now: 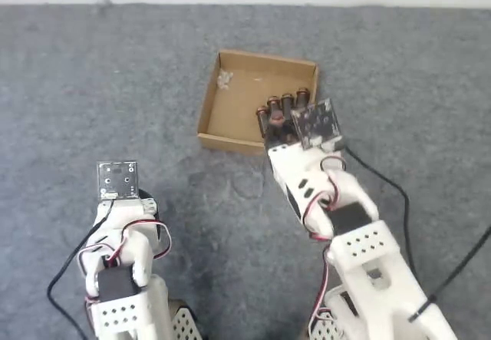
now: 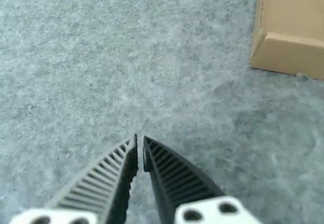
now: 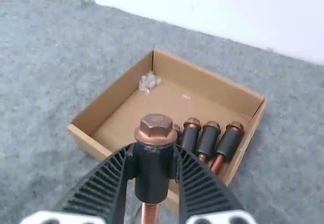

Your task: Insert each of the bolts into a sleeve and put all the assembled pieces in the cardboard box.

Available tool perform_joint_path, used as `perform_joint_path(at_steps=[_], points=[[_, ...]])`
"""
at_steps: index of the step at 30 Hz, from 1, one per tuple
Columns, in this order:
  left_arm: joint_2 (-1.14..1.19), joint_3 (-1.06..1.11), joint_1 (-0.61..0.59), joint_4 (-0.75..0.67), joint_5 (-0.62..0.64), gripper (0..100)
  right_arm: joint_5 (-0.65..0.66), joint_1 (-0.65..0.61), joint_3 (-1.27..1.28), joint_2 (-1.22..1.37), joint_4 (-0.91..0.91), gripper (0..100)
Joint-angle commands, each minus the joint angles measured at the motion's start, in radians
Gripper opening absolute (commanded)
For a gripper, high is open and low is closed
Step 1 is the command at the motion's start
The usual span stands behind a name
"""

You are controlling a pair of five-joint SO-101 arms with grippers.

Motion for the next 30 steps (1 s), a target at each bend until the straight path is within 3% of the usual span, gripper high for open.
perform_joint_path(at_steps=[1, 12, 19, 30], points=[[-0.012, -0.008, -0.005, 0.002, -0.008, 2, 0.015, 0.015, -0.219, 0.084, 0.113, 0.6], [-0.012, -0.008, -0.002, 0.000, -0.008, 2, 0.009, 0.016, -0.838, 0.633, 0.444, 0.6], [-0.012, -0.008, 0.000, 0.000, -0.008, 2, 0.009, 0.084, -1.220, 0.983, 0.596, 0.6], [-0.012, -0.008, 0.002, -0.002, -0.008, 2, 0.014, 0.143, -1.464, 1.330, 0.668, 0.7]])
